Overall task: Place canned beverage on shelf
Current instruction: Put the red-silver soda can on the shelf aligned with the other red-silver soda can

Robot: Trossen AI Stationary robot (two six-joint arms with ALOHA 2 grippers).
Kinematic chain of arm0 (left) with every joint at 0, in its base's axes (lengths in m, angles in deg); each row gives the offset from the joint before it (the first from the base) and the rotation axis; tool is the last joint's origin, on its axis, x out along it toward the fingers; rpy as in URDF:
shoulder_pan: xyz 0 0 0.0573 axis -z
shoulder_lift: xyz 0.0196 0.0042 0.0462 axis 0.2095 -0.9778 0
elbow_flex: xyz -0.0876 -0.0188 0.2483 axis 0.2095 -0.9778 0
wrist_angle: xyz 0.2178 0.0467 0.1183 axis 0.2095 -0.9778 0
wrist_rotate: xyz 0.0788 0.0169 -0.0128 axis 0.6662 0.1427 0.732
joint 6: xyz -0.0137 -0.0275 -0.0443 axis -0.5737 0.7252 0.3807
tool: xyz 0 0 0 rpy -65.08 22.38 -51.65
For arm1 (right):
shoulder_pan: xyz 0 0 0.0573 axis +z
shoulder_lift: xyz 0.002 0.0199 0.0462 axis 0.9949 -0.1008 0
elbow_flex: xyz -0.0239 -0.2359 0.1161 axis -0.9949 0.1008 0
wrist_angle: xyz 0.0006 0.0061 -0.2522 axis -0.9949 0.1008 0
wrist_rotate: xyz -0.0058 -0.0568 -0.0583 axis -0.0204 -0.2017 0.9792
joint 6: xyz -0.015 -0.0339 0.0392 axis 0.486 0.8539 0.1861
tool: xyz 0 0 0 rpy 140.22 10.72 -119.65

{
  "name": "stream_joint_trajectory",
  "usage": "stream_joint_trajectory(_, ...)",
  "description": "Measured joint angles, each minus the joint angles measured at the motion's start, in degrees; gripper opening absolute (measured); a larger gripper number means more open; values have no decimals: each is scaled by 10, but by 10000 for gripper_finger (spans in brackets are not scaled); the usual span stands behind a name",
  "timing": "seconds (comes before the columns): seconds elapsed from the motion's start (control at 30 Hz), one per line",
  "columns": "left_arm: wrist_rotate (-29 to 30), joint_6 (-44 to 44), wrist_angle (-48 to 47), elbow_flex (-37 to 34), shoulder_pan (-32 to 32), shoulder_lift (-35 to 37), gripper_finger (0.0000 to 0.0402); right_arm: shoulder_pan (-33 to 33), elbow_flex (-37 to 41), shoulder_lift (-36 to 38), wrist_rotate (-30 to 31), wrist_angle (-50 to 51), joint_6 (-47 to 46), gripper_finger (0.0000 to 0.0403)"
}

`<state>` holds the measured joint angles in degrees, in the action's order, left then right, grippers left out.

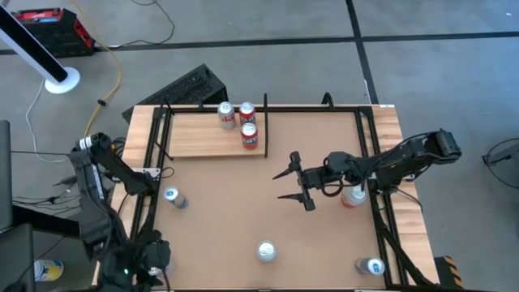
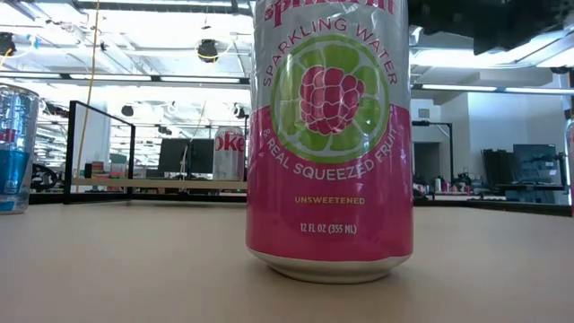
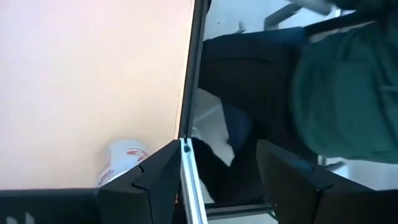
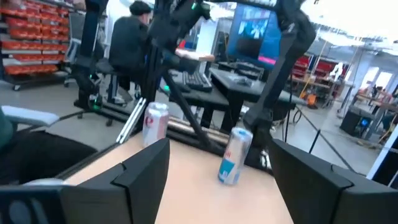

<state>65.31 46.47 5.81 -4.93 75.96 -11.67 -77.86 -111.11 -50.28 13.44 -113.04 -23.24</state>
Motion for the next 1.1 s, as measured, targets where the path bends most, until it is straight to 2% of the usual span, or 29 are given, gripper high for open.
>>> stream_joint_trajectory(0.17, -19, -6, -4, 0, -3, -37, 195, 4, -6, -10, 0, 4, 3, 297)
stream_joint_trajectory(0.27, -22, -43, -14, 0, -9, -54, 195, 4, -7, -8, 0, -3, 6, 297)
stream_joint_trajectory(0.47, 68, -170, -20, 0, -31, -86, 195, 4, -7, -8, 0, 0, 6, 297)
stream_joint_trajectory(0.97, 12, -211, -23, 0, -55, -111, 196, 4, -7, -8, 0, 3, 6, 297)
stream_joint_trajectory(1.1, 10, -217, -34, 0, -61, -111, 218, 4, -7, -8, 0, 4, 6, 297)
